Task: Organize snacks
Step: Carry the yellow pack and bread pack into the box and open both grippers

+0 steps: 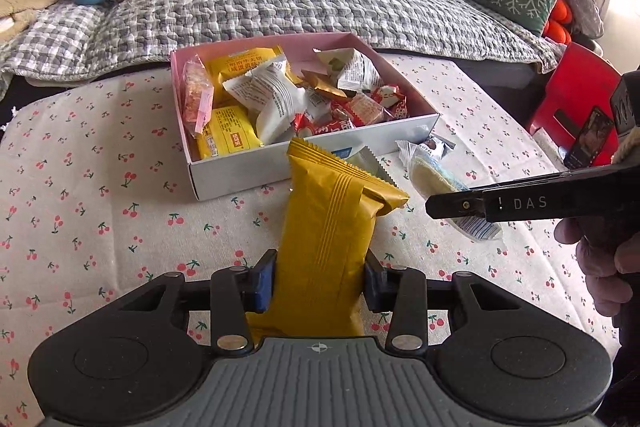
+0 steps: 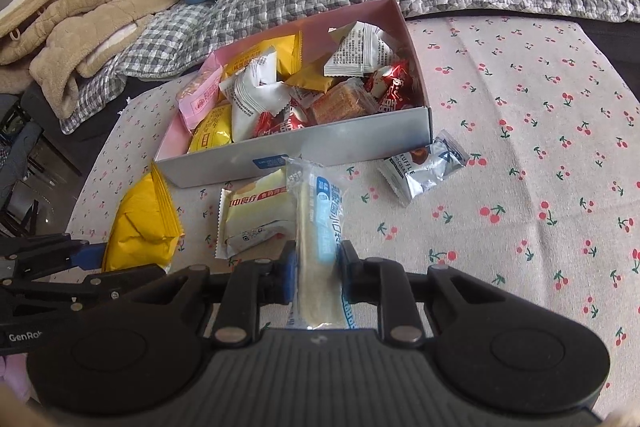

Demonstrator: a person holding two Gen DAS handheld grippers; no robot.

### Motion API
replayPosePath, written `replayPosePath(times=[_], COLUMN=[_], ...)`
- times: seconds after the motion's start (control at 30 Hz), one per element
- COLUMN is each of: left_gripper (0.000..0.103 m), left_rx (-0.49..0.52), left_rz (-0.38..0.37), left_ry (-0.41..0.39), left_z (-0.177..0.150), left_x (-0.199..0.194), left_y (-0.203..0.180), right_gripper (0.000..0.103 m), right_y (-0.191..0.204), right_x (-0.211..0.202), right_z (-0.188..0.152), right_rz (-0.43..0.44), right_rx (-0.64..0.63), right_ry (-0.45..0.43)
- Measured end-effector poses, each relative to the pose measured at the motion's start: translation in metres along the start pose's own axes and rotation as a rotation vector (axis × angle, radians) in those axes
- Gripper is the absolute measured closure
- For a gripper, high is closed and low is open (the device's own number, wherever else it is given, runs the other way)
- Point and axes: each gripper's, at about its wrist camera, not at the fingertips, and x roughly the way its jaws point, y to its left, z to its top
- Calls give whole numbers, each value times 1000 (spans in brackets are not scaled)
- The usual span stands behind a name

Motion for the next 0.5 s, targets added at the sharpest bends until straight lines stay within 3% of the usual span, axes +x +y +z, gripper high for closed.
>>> replayPosePath(times=[0.5], left_gripper=[64], left_rx=[-47], left_rz=[44], left_ry=[-84], left_z=[20], left_x=[-12], left_y=[7], right_gripper=[84], right_y=[-11], right_x=[-16], right_z=[19], right_rz=[17], right_rx=[61], right_ry=[-65])
